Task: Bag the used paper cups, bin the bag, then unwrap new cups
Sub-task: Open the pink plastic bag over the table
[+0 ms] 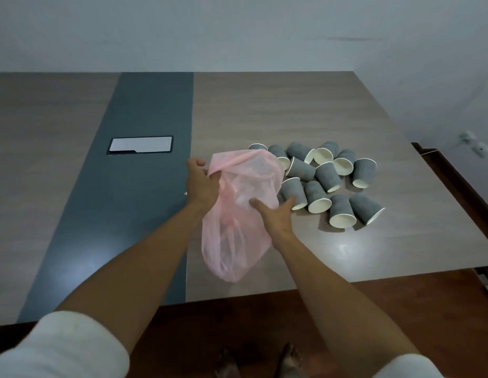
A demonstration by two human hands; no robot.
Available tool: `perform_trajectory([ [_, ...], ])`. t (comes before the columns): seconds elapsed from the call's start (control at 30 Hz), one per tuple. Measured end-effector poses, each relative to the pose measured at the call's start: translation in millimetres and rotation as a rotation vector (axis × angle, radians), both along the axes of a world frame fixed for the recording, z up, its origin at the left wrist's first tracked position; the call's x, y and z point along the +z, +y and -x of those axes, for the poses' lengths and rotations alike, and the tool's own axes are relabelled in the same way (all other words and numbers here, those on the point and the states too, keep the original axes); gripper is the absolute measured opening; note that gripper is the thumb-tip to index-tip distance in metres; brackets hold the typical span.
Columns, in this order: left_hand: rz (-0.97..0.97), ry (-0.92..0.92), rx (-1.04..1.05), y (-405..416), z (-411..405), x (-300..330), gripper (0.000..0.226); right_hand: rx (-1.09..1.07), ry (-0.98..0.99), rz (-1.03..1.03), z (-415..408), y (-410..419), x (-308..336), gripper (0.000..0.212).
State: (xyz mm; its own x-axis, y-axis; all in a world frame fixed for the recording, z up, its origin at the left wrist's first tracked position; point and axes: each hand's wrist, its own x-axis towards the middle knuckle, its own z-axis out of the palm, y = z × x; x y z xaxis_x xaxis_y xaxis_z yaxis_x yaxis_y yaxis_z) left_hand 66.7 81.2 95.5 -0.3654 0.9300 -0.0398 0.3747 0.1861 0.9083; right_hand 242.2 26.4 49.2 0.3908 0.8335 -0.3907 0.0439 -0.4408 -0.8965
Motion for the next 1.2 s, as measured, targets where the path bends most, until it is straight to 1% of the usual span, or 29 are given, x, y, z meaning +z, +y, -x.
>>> perform_trajectory([
  [0.03,-0.007,0.020,0.013,-2.2,6.6,-0.4,0.027,-0.007,0.095,0.042,-2.0,6.0,-6.4,0.089],
  [0.07,-0.013,0.080,0.026,-2.9,17.2,-4.0,0.020,-0.031,0.114,0.057,-4.8,12.5,-13.0,0.062],
  [0.1,0.010,0.175,0.041,-6.4,28.5,-5.1,0.013,-0.062,0.078,0.055,-7.3,17.5,-16.6,0.037],
  [0.13,0.055,0.249,0.064,-8.7,39.7,-9.0,0.011,-0.090,0.011,0.039,-8.7,21.2,-15.0,0.023],
  [0.17,0.100,0.239,0.098,-10.0,50.2,-13.4,0.013,-0.107,-0.068,0.033,-9.5,23.5,-11.5,0.021],
  [0.2,0.144,0.133,0.128,-11.2,58.9,-17.8,0.015,-0.128,-0.169,0.037,-10.5,24.8,-6.3,0.025],
  [0.27,0.267,-0.298,0.195,-14.9,70.8,-13.9,0.013,-0.189,-0.367,0.090,-17.1,25.6,2.7,0.033],
  [0.3,0.341,-0.497,0.225,-16.4,77.0,-11.6,0.010,-0.218,-0.429,0.126,-21.7,25.0,8.9,0.036],
  [0.33,0.395,-0.620,0.219,-16.7,84.1,-8.4,0.005,-0.237,-0.467,0.158,-27.0,24.4,13.6,0.037],
  [0.37,0.442,-0.672,0.195,-17.8,90.9,-4.5,0.005,-0.244,-0.501,0.180,-33.5,24.1,16.3,0.036],
  [0.4,0.477,-0.676,0.177,-17.9,98.1,-4.7,0.012,-0.244,-0.529,0.196,-39.5,24.2,17.8,0.034],
  [0.43,0.487,-0.666,0.170,-18.2,102.2,-2.6,0.017,-0.235,-0.549,0.205,-44.7,24.8,18.9,0.031],
  [0.5,0.449,-0.594,0.177,-16.2,102.8,-1.7,0.021,-0.171,-0.557,0.230,-49.5,26.3,19.8,0.032],
  [0.6,0.458,-0.549,0.078,-18.2,85.1,10.6,0.023,-0.032,-0.452,0.239,-43.5,33.6,25.0,0.041],
  [0.67,0.468,-0.524,0.033,-17.4,74.2,18.3,0.032,-0.027,-0.219,0.199,-37.0,39.8,34.1,0.038],
  [0.7,0.445,-0.518,0.034,-15.9,72.4,20.4,0.034,-0.037,-0.080,0.188,-35.4,41.9,40.3,0.030],
  [0.73,0.419,-0.520,0.049,-15.0,70.5,22.8,0.033,-0.043,0.044,0.193,-35.1,43.8,46.3,0.020],
  [0.8,0.384,-0.635,0.165,-10.0,76.5,18.5,0.022,-0.103,0.215,0.208,-40.9,46.6,55.6,0.006],
  [0.83,0.396,-0.701,0.215,-9.4,81.1,15.9,0.017,-0.144,0.253,0.209,-47.2,48.6,55.9,0.004],
  [0.87,0.420,-0.731,0.253,-7.7,86.6,9.5,0.019,-0.183,0.269,0.209,-54.0,50.0,55.4,0.003],
  [0.9,0.454,-0.726,0.263,-8.4,90.3,6.8,0.028,-0.198,0.252,0.204,-61.0,51.9,52.8,0.005],
  [0.93,0.459,-0.677,0.250,-10.1,92.2,5.2,0.035,-0.183,0.225,0.196,-67.3,53.3,50.3,0.007],
  [0.97,0.429,-0.558,0.219,-13.8,89.4,7.4,0.038,-0.154,0.188,0.181,-73.1,56.1,47.1,0.010],
  [1.0,0.369,-0.387,0.169,-15.9,84.0,8.5,0.039,-0.127,0.169,0.163,-75.3,58.9,45.3,0.013],
  [1.03,0.284,-0.229,0.111,-18.2,77.9,9.1,0.040,-0.096,0.166,0.153,-75.1,62.3,43.8,0.013],
  [1.1,0.097,-0.032,-0.008,-20.6,64.3,10.8,0.049,-0.034,0.177,0.165,-70.5,71.2,42.3,0.009],
  [1.13,-0.004,0.079,-0.067,-20.6,60.6,9.9,0.050,-0.006,0.172,0.162,-67.8,77.0,41.5,0.013],
  [1.2,-0.147,0.337,-0.165,-15.7,55.8,7.6,0.043,0.068,0.104,0.143,-64.4,93.6,37.4,0.021],
])
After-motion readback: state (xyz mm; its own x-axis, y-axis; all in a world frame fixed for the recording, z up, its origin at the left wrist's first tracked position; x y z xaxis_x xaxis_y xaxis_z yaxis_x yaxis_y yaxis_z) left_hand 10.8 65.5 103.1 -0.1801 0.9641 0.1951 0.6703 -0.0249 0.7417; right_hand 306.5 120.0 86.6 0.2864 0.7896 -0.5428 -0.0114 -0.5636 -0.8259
